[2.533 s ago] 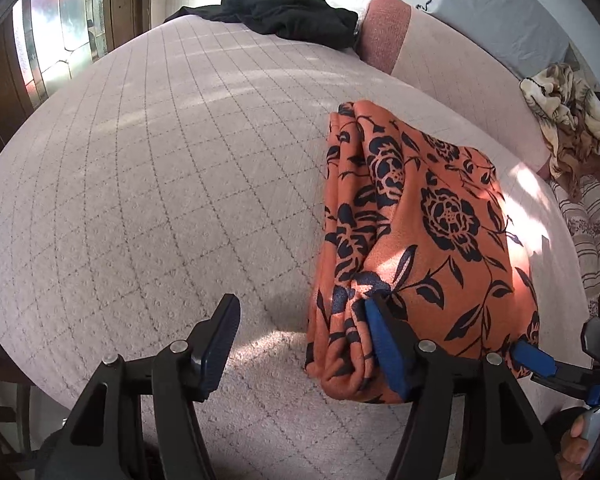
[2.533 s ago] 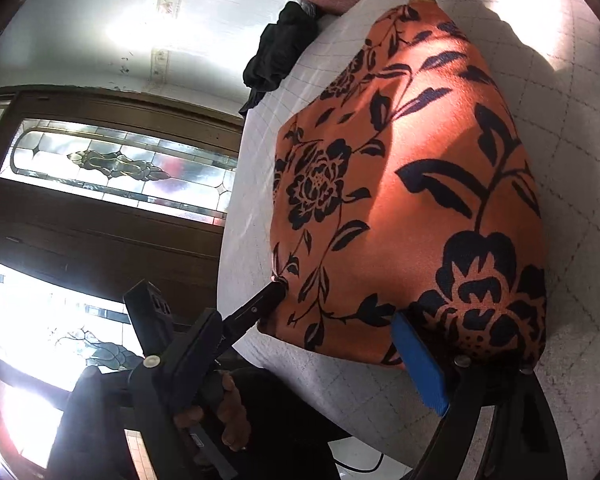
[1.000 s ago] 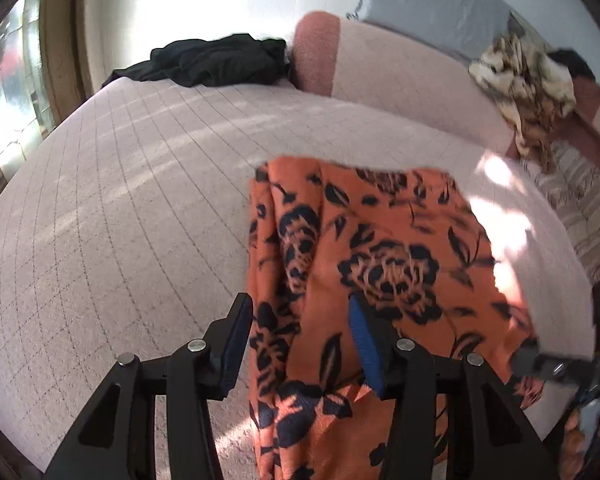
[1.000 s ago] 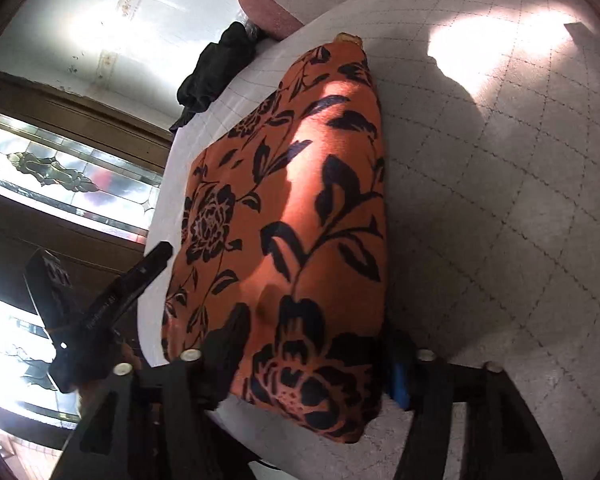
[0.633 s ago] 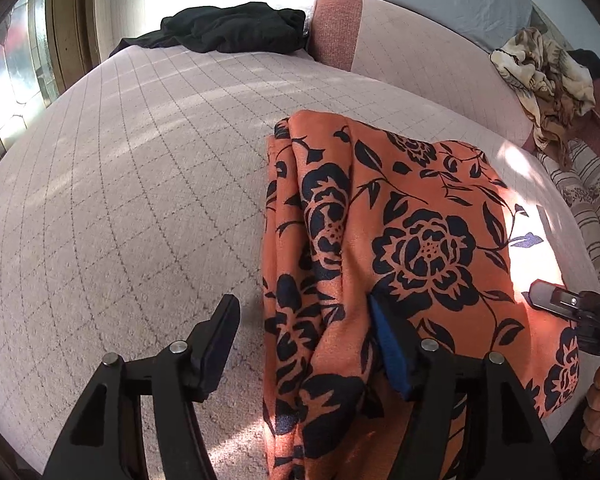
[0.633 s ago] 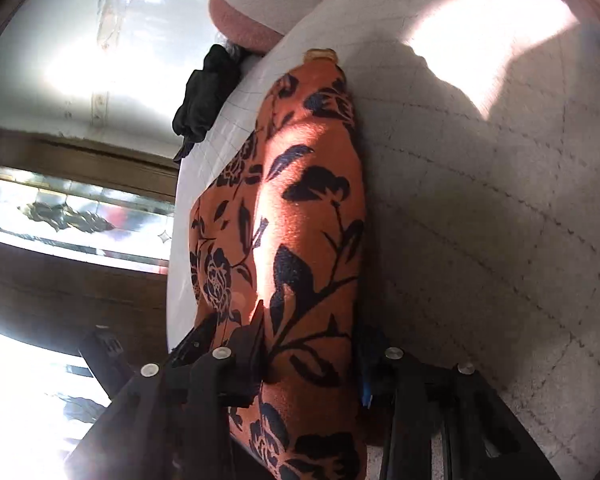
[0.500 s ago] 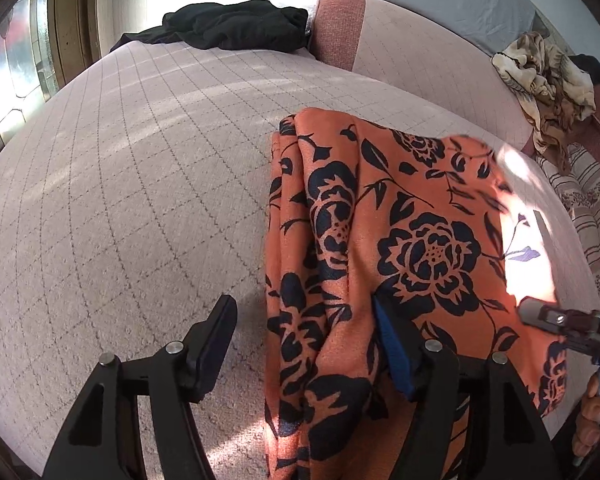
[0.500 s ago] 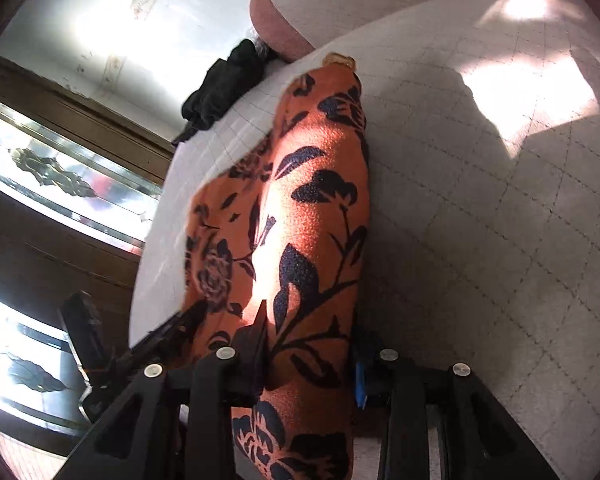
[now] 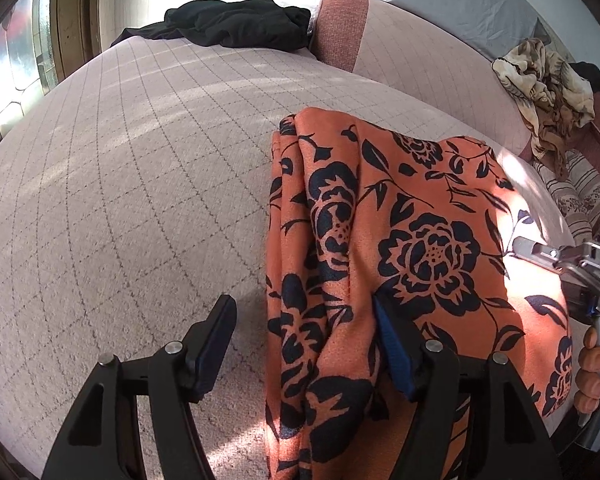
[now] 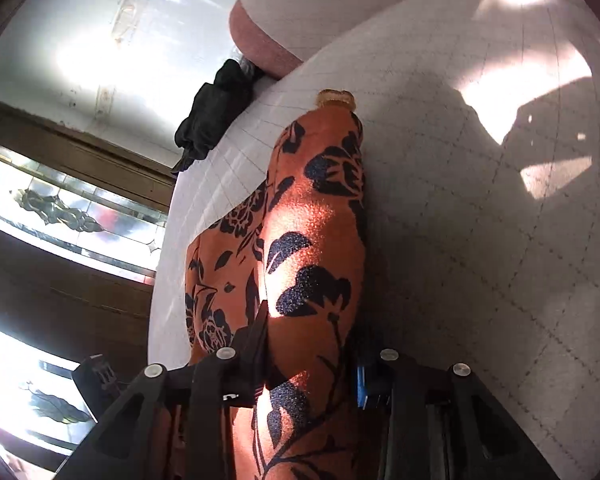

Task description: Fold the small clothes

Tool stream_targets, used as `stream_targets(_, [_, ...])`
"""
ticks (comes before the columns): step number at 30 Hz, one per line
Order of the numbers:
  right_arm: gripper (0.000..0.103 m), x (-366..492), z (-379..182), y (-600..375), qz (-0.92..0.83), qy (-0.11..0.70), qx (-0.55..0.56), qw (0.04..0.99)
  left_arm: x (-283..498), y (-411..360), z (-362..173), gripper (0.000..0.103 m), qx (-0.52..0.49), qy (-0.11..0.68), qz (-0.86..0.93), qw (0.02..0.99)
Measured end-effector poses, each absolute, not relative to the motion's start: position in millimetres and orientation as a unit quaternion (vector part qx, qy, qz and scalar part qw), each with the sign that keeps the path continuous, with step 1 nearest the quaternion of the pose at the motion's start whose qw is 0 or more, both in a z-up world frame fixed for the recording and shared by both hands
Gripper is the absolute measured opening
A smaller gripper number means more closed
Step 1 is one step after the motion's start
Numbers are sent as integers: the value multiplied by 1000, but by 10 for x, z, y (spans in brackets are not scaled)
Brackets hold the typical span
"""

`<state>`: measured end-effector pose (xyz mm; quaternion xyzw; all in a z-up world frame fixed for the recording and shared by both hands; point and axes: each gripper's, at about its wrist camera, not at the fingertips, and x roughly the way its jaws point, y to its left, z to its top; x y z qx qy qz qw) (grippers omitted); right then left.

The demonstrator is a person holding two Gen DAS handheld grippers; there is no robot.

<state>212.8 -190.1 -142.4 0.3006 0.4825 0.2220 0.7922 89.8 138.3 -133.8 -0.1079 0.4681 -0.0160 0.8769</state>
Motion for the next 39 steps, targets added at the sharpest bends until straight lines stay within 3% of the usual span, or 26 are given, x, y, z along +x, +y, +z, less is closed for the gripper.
stream_targets(4, [38,2173,-1576,-1917,205,504,288,788,903,1367,-1339,72,-102,464,-16,880])
stream_targets(8, [46,1951,-1299,-2055,198,477,290,806,895,1466,-1354,72,-143,462,-22,875])
stream_targets(14, [46,1467,-873,-1986,208,424,263,842,481,1496,-985,70,-147,427,-31,892])
stream_targets(17, [58,1318,-806,-1729,253,420,242,837,362,1484,-1235,70,-115,476,-4,872])
stream_targets(19, [59,1304,-931,-1566,266,439,235,825,353,1608,-1393,70,-154,485,-9,861])
stream_targets(21, [60,1315,-1143,-1451,266,476,222,808,346,1582,-1278,62,-146,482,-14,864])
stream_targets(32, [67,1219,-1308,-1377,270,494,234,793,234,1657,-1363,63,-179,477,-27,860])
stream_targets(39, [69,1591,-915,-1278,292,451,234,810,229,1686,-1384,64,-184,471,-28,862])
